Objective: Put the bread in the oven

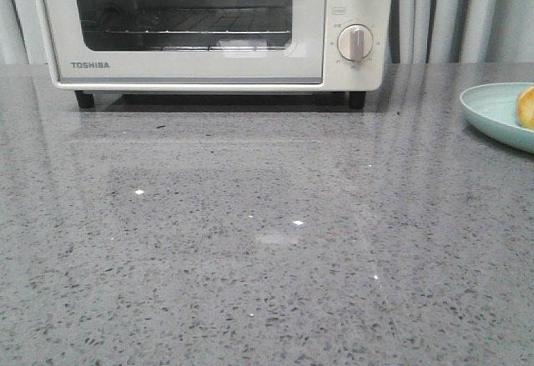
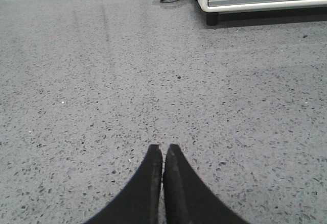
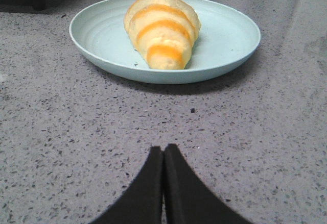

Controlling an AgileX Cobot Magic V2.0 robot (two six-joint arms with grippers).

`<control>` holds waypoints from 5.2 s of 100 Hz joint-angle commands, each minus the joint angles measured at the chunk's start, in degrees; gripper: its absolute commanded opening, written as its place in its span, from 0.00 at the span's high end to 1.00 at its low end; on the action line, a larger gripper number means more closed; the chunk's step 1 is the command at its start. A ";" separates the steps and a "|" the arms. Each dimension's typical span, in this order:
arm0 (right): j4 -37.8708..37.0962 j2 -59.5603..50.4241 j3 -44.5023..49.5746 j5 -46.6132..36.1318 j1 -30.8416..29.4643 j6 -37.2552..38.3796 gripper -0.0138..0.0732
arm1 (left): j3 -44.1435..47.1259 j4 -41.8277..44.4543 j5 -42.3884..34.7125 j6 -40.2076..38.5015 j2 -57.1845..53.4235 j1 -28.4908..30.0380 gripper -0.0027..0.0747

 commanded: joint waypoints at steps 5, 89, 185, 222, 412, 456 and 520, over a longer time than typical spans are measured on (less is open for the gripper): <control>-0.39 -1.12 1.46 -0.70 -0.24 -0.29 0.90 | 1.27 0.14 -5.35 0.00 -1.43 0.07 0.99; -2.16 -1.12 1.46 -1.35 -0.24 -0.29 0.90 | 1.27 -0.58 -8.95 0.00 -1.43 0.07 0.99; 6.44 -1.12 1.46 -49.93 -0.24 4.78 0.90 | 1.27 -11.50 -43.40 -0.48 -1.43 0.07 0.99; 6.44 -1.12 -7.77 -24.25 -0.24 9.65 0.90 | -6.96 -6.84 -31.88 -9.32 -0.88 -0.28 0.99; 9.27 25.62 -42.10 17.55 5.73 9.65 0.90 | -70.68 -1.10 -27.93 -9.19 85.53 -24.26 0.99; 9.27 25.62 -42.58 17.55 5.73 9.65 0.90 | -69.67 -1.10 -18.95 -9.19 86.81 -24.26 0.99; 9.27 25.62 -42.58 28.01 5.73 9.65 0.90 | -42.60 -5.80 -10.56 -9.08 39.53 -25.88 0.99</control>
